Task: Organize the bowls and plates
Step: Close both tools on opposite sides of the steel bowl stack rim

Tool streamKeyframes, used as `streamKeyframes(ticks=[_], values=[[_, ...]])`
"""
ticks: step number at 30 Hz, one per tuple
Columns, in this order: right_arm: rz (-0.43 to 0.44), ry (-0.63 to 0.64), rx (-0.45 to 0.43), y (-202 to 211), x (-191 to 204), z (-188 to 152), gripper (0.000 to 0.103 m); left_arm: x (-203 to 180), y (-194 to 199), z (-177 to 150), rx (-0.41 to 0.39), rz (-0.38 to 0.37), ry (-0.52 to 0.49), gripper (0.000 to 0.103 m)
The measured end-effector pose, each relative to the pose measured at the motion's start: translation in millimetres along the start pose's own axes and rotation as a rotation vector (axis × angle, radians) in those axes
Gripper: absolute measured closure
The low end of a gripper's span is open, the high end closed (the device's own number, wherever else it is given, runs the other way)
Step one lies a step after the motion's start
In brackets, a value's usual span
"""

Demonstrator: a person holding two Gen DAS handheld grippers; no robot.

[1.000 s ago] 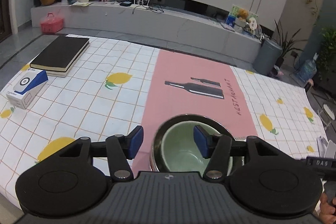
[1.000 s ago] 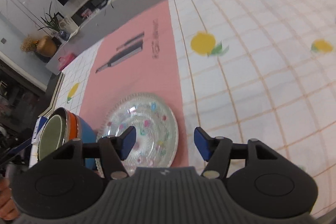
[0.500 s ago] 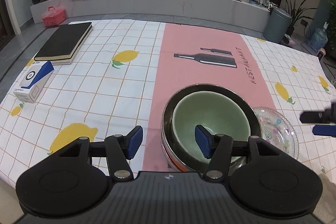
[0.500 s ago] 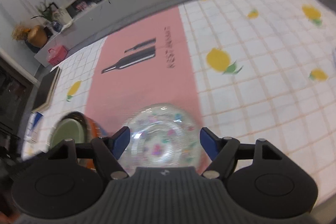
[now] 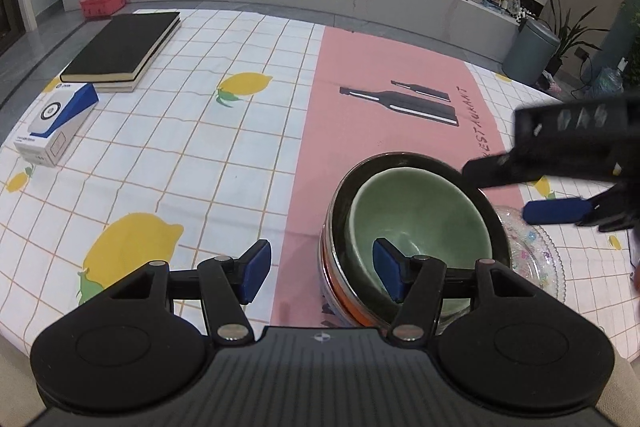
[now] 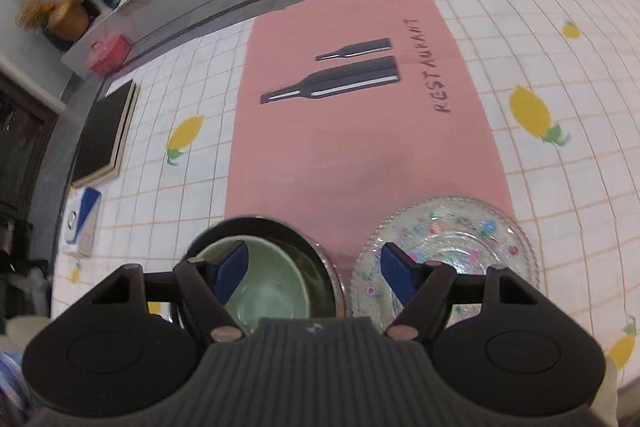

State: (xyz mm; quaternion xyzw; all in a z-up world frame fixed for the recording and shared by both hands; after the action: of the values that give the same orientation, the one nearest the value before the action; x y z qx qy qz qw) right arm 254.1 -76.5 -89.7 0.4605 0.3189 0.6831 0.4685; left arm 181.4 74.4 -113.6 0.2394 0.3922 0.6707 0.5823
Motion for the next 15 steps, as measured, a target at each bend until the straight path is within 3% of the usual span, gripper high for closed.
streamKeyframes(ticks=[7, 10, 15], values=[[0.064, -0.049, -0.031, -20, -13, -18, 0.044, 0, -11, -3, 0.018, 0.001, -0.009, 0.03], [0.103, -0.034, -0.024, -24, -9, -20, 0.043, 3, -16, -4, 0.039, -0.022, 0.028, 0.03], [0.092, -0.005, -0.02, -35, -7, -26, 0.043, 9, -27, -7, 0.084, -0.067, 0.104, 0.028]])
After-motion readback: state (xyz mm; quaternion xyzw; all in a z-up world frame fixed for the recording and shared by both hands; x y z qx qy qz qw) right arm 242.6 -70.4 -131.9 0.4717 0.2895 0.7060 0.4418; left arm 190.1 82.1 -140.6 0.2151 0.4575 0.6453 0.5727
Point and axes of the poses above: each gripper's, at about its wrist camera, not at the fingertips, and y roughly against the way its jaws point, x to its left, z to its top, the point moved 8 cm from there along -y, roughly the way its jaws point
